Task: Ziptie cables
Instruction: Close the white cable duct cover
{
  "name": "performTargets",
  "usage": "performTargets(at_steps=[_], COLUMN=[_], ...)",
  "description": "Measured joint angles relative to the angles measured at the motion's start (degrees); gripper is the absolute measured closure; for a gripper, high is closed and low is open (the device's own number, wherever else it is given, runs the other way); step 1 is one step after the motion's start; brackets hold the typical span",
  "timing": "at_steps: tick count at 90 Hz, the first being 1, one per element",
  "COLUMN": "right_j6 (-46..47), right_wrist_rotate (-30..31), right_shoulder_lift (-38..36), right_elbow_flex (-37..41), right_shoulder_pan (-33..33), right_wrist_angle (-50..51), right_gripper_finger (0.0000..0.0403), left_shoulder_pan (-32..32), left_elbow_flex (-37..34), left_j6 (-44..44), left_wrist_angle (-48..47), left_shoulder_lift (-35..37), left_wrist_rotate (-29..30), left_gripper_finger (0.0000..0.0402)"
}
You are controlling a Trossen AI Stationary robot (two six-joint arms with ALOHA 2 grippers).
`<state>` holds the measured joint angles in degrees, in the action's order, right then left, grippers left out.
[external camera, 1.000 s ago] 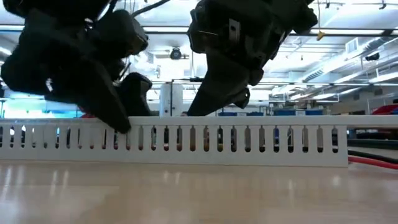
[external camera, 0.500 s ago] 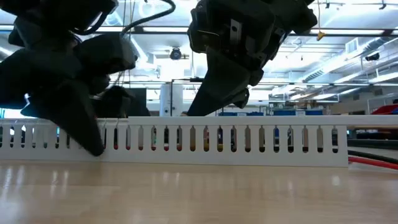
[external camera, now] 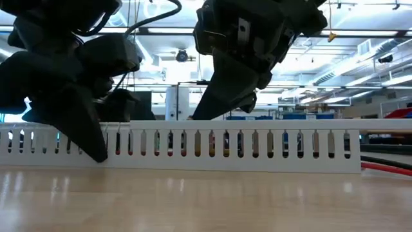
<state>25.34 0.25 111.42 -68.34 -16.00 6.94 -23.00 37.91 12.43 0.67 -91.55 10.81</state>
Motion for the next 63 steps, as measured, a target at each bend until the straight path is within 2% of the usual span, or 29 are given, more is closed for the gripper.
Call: performTargets(at_steps=[21, 44, 63], right_j6=[-1.74, -5.34, -5.92], right_wrist_rotate=[-3.39, -8.53, -8.72], right_shoulder_lift=[0.02, 0.09, 0.11], right_elbow_flex=[0.04, 0.09, 0.05], right_shoulder_pan=[1.35, 4.89, 4.44], right_wrist_angle=[-1.39, -3.1, -3.37], right_gripper_finger=[0.0403, 0.0403, 0.0403], left_shoulder_pan=[-0.02, -0.02, 0.0], left_elbow_flex=[0.0, 0.0, -0.09], left_j6=[-0.03, 0.2, -0.21], left_wrist_angle=[-0.02, 0.02, 0.98], left_shoulder_lift=[0.0, 0.0, 0.0], left_wrist_rotate=[0.0, 0.1, 0.26], left_gripper_finger=[0.0156, 0.0157, 0.0157])
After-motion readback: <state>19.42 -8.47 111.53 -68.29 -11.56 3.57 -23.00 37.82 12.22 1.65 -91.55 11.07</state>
